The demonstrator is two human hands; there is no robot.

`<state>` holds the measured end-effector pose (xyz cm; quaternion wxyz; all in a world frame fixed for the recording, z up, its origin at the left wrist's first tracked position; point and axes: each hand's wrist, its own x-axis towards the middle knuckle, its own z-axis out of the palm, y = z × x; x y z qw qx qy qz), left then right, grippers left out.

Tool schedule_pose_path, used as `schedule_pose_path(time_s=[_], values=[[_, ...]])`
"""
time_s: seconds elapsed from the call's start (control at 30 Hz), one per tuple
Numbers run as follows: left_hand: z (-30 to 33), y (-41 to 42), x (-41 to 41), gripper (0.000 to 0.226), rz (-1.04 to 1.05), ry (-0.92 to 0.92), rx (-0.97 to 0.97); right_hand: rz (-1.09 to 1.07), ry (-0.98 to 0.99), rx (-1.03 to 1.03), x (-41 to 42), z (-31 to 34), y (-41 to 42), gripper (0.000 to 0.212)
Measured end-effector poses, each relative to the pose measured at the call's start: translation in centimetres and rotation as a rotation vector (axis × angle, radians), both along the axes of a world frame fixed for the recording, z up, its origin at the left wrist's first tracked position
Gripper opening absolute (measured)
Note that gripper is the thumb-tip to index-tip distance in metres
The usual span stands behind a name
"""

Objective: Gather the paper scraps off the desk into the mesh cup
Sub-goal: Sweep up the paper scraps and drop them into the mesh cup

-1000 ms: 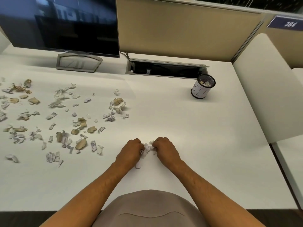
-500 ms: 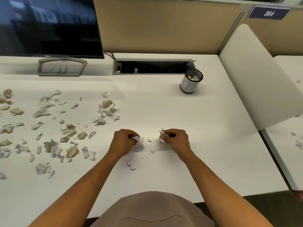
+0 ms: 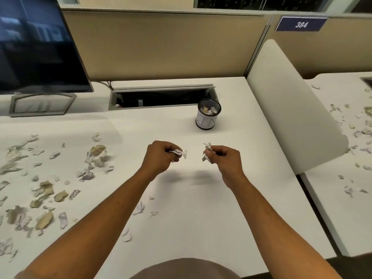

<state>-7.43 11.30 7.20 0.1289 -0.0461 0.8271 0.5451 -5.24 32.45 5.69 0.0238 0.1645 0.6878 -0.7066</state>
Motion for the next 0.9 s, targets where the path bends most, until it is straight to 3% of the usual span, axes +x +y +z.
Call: schedule_pose_path(time_s=[0.37,0.73,0.9], values=[[3.9,10.2,-13.0,0.016,-0.033,0.172,-0.094,-0.082,0.06,-0.072,-7.7,1.5,7.0,0.015],[2.2,14.4,-20.0,0.021,-0.232,0.227,-0.584,-0.096,0.0,-0.09,-11.0,-0.3,9.0,0.013],[2.1,14.3,-20.5,0.029,-0.325,0.223,-0.611,-0.092,-0.003,-0.072,-11.8,-0.4,9.3,0.016]])
